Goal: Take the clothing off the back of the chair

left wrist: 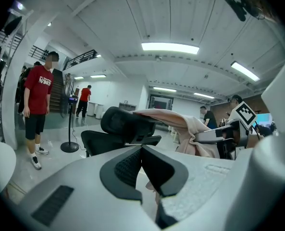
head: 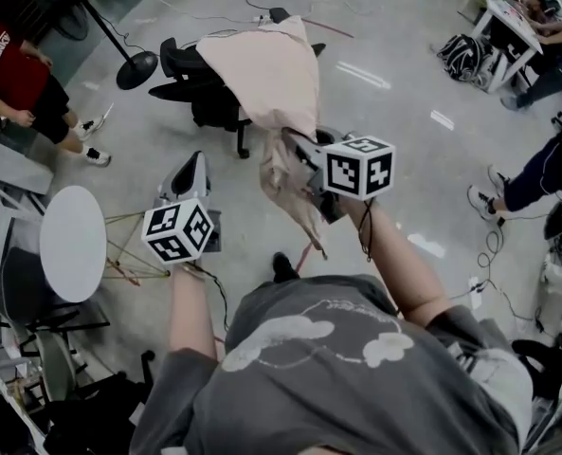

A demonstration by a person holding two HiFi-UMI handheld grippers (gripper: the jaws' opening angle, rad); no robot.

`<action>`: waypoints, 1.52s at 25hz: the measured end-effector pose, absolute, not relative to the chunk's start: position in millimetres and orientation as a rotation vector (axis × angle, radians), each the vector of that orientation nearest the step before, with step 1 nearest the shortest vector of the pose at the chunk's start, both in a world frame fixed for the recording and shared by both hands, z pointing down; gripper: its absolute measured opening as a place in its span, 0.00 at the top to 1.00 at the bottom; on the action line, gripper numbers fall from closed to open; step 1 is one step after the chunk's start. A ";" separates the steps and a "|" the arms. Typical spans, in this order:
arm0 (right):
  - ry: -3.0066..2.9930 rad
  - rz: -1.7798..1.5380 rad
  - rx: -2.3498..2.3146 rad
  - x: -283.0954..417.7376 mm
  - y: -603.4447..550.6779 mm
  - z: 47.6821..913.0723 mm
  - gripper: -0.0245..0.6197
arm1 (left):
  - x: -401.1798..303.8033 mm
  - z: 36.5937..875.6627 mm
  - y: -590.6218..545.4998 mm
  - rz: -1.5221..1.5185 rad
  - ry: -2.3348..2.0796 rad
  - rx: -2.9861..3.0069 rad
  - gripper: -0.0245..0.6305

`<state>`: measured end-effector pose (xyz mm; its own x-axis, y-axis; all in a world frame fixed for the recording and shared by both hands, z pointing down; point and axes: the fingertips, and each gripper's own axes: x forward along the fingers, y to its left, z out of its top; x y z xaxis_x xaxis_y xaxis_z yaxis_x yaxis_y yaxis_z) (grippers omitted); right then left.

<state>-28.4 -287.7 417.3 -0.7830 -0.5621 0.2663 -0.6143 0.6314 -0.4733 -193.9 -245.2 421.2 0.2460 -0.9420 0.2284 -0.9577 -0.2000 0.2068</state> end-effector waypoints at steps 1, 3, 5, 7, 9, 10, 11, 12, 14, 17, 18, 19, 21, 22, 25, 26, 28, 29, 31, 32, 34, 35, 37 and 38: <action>-2.757 0.856 0.998 -23.3 -282.3 416.3 0.94 | -190.9 421.3 -240.7 0.076 -1.759 2.220 0.96; -2.767 0.861 1.007 -11.6 -270.0 413.4 0.94 | -184.3 421.0 -230.4 0.080 -1.758 2.222 0.96; -2.778 0.862 1.017 0.6 -256.5 409.8 0.94 | -177.3 419.3 -218.2 0.083 -1.760 2.222 0.96; -2.784 0.861 1.026 11.9 -244.9 406.9 0.94 | -169.0 416.9 -206.6 0.084 -1.757 2.222 0.96; -2.789 0.854 1.033 20.6 -236.6 405.3 0.94 | -160.9 416.4 -197.4 0.090 -1.751 2.225 0.96; -2.792 0.851 1.036 23.7 -232.6 404.8 0.94 | -158.1 417.1 -193.0 0.094 -1.749 2.226 0.96; -2.795 0.849 1.039 26.4 -227.9 404.7 0.94 | -155.8 418.3 -187.8 0.096 -1.747 2.224 0.96; -2.798 0.852 1.041 29.3 -222.3 404.9 0.94 | -153.6 419.8 -181.9 0.097 -1.746 2.222 0.96; -2.801 0.859 1.043 37.2 -209.0 405.4 0.94 | -147.8 422.4 -168.4 0.097 -1.745 2.218 0.96; -2.806 0.861 1.046 54.7 -189.5 404.5 0.94 | -133.2 423.5 -149.4 0.096 -1.746 2.218 0.96; -2.806 0.861 1.050 60.5 -184.9 404.4 0.94 | -128.7 423.5 -144.9 0.095 -1.745 2.219 0.96; -2.804 0.862 1.055 65.1 -181.4 404.6 0.94 | -125.5 423.8 -141.7 0.094 -1.745 2.219 0.96; -2.798 0.864 1.061 72.4 -176.3 405.9 0.94 | -121.2 424.5 -137.2 0.091 -1.742 2.219 0.96; -2.794 0.864 1.064 75.9 -173.6 406.4 0.94 | -119.1 424.6 -135.1 0.090 -1.741 2.219 0.96; -2.785 0.858 1.074 86.3 -161.9 407.7 0.94 | -112.2 424.8 -125.6 0.082 -1.737 2.220 0.96; -2.782 0.856 1.078 89.6 -157.1 408.7 0.94 | -109.8 425.5 -121.5 0.078 -1.735 2.219 0.96; -2.775 0.856 1.085 96.7 -147.9 412.3 0.94 | -104.3 428.2 -113.7 0.075 -1.730 2.218 0.96; -2.771 0.857 1.090 100.7 -143.9 414.5 0.94 | -101.1 429.8 -110.2 0.075 -1.727 2.218 0.96; -2.763 0.862 1.101 109.2 -136.6 419.4 0.94 | -94.2 432.8 -103.7 0.075 -1.721 2.220 0.96; -2.759 0.866 1.107 113.1 -133.2 421.6 0.94 | -91.2 434.1 -100.6 0.075 -1.718 2.220 0.96; -2.748 0.876 1.119 119.3 -127.2 425.3 0.94 | -87.5 436.2 -94.7 0.076 -1.714 2.218 0.96; -2.743 0.882 1.125 121.7 -124.5 426.9 0.94 | -86.6 437.1 -91.8 0.076 -1.713 2.215 0.96; -2.733 0.892 1.136 125.8 -119.2 429.6 0.94 | -85.5 438.6 -85.6 0.075 -1.710 2.211 0.96; -2.730 0.895 1.142 127.6 -116.6 430.8 0.94 | -85.0 439.3 -82.4 0.075 -1.709 2.211 0.96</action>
